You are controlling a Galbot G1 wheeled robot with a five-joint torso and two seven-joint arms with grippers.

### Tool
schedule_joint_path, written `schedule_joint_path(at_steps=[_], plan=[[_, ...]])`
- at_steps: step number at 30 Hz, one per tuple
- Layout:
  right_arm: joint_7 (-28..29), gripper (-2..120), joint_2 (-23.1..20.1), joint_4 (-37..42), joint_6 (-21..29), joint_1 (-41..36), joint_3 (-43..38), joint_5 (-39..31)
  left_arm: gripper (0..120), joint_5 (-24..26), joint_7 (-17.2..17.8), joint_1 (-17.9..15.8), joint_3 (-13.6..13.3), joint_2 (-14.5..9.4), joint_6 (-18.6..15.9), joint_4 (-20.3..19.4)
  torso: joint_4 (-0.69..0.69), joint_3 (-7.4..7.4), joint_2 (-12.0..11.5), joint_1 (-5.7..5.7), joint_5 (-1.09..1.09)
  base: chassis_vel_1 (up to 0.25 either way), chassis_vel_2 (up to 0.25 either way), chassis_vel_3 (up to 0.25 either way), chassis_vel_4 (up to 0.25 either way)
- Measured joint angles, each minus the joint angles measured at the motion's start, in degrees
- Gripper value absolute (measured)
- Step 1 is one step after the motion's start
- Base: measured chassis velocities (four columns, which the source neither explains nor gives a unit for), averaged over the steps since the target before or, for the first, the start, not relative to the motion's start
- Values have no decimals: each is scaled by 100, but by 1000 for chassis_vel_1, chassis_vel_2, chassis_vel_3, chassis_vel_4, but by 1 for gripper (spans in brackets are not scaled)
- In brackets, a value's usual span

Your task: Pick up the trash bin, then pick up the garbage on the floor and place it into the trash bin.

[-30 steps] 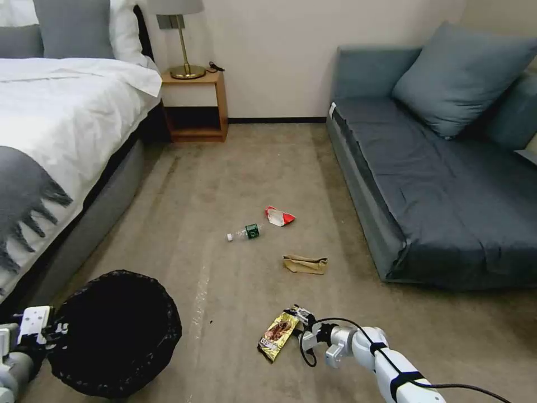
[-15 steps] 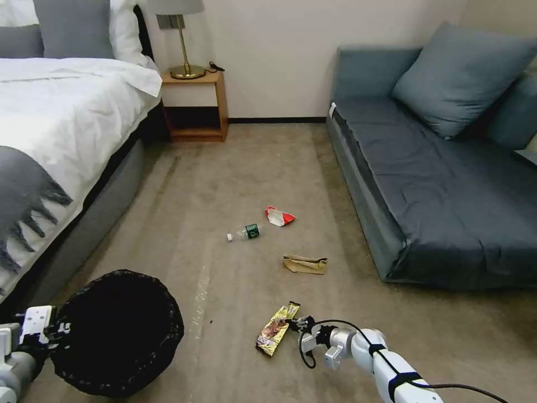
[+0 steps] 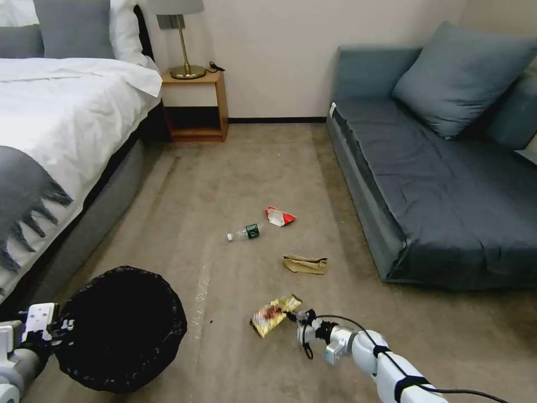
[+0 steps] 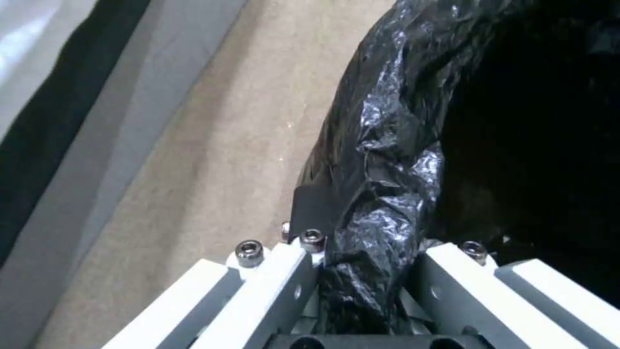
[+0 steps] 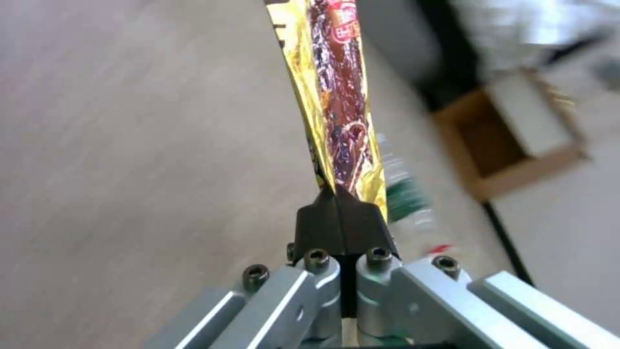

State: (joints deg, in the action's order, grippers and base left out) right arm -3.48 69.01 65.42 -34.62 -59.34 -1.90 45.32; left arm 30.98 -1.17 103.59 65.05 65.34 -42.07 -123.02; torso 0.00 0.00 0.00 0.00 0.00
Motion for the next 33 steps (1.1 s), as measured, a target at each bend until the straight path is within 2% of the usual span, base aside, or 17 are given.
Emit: schedule_joint_path(at_steps=[1,2,3,5,6,10,11,14,15,18,23,33], plan=[[0,0,0,0,0,0,0,0,3,0,0,0,0,0,0,0,0,0,0,0,0,0,0,0,0],[-119,0,-145,401,191,-77,115,-645,3,14,5,-17,-26,3,-2,-9,1,-1,0,0,-1,0,0,0,0],[-344,0,-363,1063,567,-218,316,-1707,3,34,11,-41,-64,4,-4,-28,-1,0,0,0,0,0,0,0,0],[-670,0,-644,2187,1394,-410,642,-3363,3,49,18,-68,-125,3,-5,-51,0,-1,0,0,-1,0,0,0,0],[-670,0,-644,2187,1394,-410,642,-3363,3,49,18,-68,-125,3,-5,-51,0,-1,0,0,-1,0,0,0,0],[-935,0,-916,4025,2880,-578,1315,-6057,3,65,29,-83,-184,5,-7,-98,0,-1,0,0,-1,0,0,0,0],[-935,0,-916,4025,2880,-578,1315,-6057,3,65,29,-83,-184,5,-7,-98,0,-1,0,0,-1,0,0,0,0],[-882,0,-901,4672,3442,-307,1884,-7376,3,99,30,-35,-183,32,-8,-149,1,0,0,0,-1,0,0,0,0],[-882,0,-901,4672,3442,-307,1884,-7376,3,99,30,-35,-183,32,-8,-149,1,0,0,0,-1,0,0,0,0],[-645,0,-723,4763,3627,127,2434,-7988,3,107,35,-23,-186,79,-9,-215,1,-1,0,0,0,0,0,0,0],[-377,0,-370,4461,3691,679,2985,-8258,3,112,41,-21,-246,156,-9,-319,1,0,0,0,-1,0,0,0,0],[105,0,183,3951,3782,963,3352,-8254,3,112,49,-14,-273,177,-9,-336,1,0,0,0,0,0,0,0,0]])
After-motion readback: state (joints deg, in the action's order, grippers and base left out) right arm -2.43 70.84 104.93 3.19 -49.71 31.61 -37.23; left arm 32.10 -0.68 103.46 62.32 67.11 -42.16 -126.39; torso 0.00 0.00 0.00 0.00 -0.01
